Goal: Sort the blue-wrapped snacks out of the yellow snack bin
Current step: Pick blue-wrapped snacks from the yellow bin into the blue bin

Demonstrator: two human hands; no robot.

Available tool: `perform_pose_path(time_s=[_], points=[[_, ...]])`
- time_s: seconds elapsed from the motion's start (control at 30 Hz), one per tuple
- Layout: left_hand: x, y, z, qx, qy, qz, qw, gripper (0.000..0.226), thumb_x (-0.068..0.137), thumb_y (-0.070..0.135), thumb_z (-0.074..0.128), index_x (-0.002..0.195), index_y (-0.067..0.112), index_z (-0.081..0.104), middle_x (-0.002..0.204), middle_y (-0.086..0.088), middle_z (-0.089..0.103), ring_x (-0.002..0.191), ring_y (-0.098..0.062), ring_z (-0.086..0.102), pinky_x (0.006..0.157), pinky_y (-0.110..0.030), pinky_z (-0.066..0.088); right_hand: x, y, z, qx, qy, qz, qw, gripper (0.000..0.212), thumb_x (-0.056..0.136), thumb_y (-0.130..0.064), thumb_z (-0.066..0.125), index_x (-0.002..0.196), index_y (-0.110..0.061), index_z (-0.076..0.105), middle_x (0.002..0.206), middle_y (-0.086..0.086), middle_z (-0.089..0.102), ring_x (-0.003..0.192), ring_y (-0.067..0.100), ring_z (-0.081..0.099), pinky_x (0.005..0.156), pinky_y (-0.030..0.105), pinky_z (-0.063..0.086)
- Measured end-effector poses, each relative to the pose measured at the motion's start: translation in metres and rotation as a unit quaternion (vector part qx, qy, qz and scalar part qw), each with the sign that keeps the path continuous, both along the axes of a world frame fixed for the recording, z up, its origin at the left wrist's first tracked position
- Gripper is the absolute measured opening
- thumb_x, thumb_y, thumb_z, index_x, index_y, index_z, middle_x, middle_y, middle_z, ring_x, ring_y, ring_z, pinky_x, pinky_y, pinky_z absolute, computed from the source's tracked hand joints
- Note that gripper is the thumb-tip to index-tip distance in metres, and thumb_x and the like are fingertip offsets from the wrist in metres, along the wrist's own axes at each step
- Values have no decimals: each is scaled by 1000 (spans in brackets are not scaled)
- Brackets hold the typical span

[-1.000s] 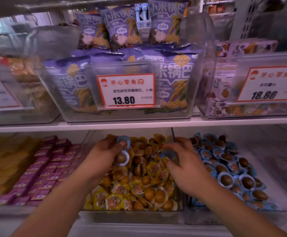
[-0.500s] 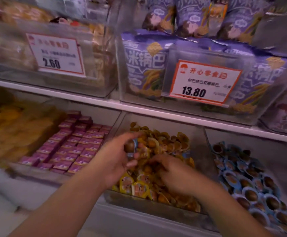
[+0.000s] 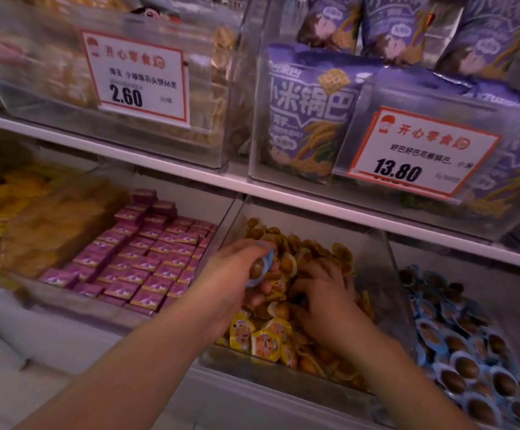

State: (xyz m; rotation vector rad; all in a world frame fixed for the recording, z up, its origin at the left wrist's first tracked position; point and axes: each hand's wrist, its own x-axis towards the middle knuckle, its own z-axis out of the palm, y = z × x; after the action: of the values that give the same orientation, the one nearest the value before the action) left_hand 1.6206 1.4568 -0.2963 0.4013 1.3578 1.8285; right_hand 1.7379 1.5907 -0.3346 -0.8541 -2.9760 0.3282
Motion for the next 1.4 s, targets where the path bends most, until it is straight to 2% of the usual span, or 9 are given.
perform_pose_path(time_s=[0.23, 0.33, 0.53, 0.7, 0.87, 1.0, 1.1, 1.23, 1.4], points=[[4, 5, -3, -25, 66, 50, 996, 17, 97, 11, 51, 100, 12, 67, 63, 1, 66, 51, -19, 55, 43, -26, 37, 10, 2, 14, 42, 131, -38, 990, 10, 89, -37, 55, 86, -29, 60, 112, -8, 57, 119, 21, 41, 99, 43, 34], [6, 4, -1, -44, 107, 49, 992, 18, 97, 11, 51, 103, 14, 67, 70, -2, 64, 52, -16, 56, 40, -26, 39, 15, 3, 26, 54, 2, -74, 996, 8, 87, -31, 56, 91, -27, 61, 110, 4, 58, 114, 28, 48, 95, 42, 38], [5, 3, -2, -55, 138, 36, 988, 15, 97, 13, 53, 103, 17, 67, 76, -3, 63, 52, -15, 56, 39, -25, 40, 1, 2, 16, 13, -127, -62, 990, 50, 84, -22, 61, 131, -15, 49, 145, 11, 41, 139, 31, 28, 116, 45, 25], [3, 5, -4, -52, 143, 24, 988, 14, 97, 15, 53, 103, 17, 66, 83, -6, 63, 51, -12, 55, 40, -25, 40, -14, 8, 13, -137, -171, -69, 973, 110, 75, -44, 67, 157, -21, -3, 163, 13, 14, 150, 32, 13, 117, 44, 30], [3, 6, -2, -48, 131, 28, 990, 13, 97, 14, 54, 103, 16, 66, 82, -9, 64, 46, -11, 53, 40, -24, 38, -22, 9, 12, -121, -93, -75, 985, 86, 69, -51, 74, 139, -20, 35, 139, 8, 51, 125, 26, 51, 96, 30, 45], [7, 3, 0, -42, 121, 30, 991, 15, 97, 16, 53, 94, 23, 65, 85, -10, 66, 44, -8, 54, 39, -22, 37, -29, 5, 11, -229, -66, -69, 969, 115, 66, -53, 75, 154, -29, 5, 146, 0, 47, 130, 20, 49, 101, 27, 41], [10, -2, 3, -25, 106, 33, 994, 16, 96, 15, 54, 92, 25, 65, 80, -8, 64, 43, -8, 54, 39, -21, 37, -41, -4, 4, -209, -45, -54, 975, 114, 80, -35, 71, 155, -26, -15, 152, 8, 42, 136, 27, 44, 105, 28, 38], [12, -17, 9, -1, 132, 24, 991, 18, 95, 12, 55, 91, 25, 67, 72, -3, 61, 43, -7, 53, 37, -18, 37, -43, -8, -3, -130, -16, -61, 990, 82, 84, -31, 65, 151, -18, 19, 143, 16, 48, 127, 34, 50, 102, 41, 45], [11, -27, 14, 14, 150, 24, 988, 15, 96, 9, 53, 96, 18, 66, 79, -3, 60, 45, -5, 52, 39, -16, 38, -39, -7, -4, -105, 26, -77, 991, 63, 78, -36, 72, 135, -23, 47, 127, 4, 63, 115, 26, 60, 92, 31, 48]])
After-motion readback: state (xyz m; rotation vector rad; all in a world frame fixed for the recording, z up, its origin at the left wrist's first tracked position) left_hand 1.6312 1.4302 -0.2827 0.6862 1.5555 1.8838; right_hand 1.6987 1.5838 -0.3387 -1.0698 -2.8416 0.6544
